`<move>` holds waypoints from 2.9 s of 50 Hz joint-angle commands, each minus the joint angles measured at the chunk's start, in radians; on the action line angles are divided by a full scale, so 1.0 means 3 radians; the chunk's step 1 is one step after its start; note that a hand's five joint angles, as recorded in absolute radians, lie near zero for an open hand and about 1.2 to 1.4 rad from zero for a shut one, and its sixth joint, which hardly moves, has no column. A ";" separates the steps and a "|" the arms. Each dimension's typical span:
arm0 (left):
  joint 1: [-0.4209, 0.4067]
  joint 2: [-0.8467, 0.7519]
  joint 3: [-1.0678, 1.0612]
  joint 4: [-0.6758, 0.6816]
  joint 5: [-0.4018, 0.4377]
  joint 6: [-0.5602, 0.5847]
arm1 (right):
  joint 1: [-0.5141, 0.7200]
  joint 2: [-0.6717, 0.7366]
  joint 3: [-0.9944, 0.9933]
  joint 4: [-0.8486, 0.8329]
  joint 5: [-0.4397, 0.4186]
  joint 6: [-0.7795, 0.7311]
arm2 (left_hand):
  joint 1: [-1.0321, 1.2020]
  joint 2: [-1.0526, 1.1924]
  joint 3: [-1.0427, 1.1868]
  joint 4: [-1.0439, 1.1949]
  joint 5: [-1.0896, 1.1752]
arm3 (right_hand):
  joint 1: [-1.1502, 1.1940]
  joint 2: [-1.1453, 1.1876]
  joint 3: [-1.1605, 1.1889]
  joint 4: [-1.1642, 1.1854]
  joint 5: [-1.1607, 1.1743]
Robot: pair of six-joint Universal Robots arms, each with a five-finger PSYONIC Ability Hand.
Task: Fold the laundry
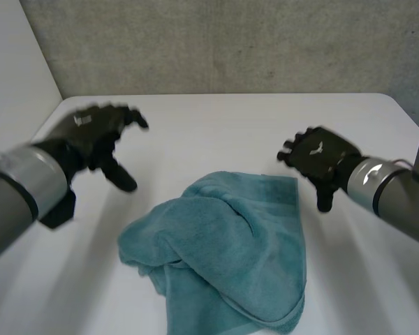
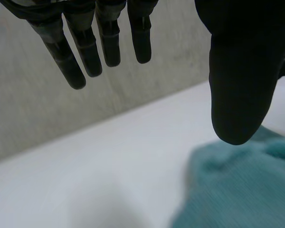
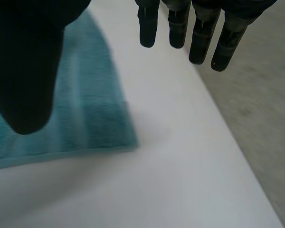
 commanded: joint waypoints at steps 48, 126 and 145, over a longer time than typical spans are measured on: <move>-0.0330 -0.0887 -0.0894 0.0568 0.0136 -0.0607 | -0.0344 0.0692 0.0501 -0.0532 -0.0637 -0.0428 | 0.0507 0.0523 0.0524 0.0517 0.0506 | 0.1184 0.1052 0.1053 0.1041 0.1013; 0.0115 -0.0790 -0.0649 0.1161 -0.0192 0.0626 | -0.0104 0.0559 0.0501 -0.1033 -0.0105 0.0176 | 0.1349 0.1364 0.1365 0.1358 0.1347 | 0.0851 0.0719 0.0720 0.0708 0.0681; 0.0862 -0.0642 -0.0991 0.1110 -0.0182 0.0595 | -0.0104 0.0564 0.0522 -0.1054 -0.0089 0.0145 | 0.1642 0.1658 0.1659 0.1652 0.1641 | 0.0773 0.0641 0.0642 0.0630 0.0603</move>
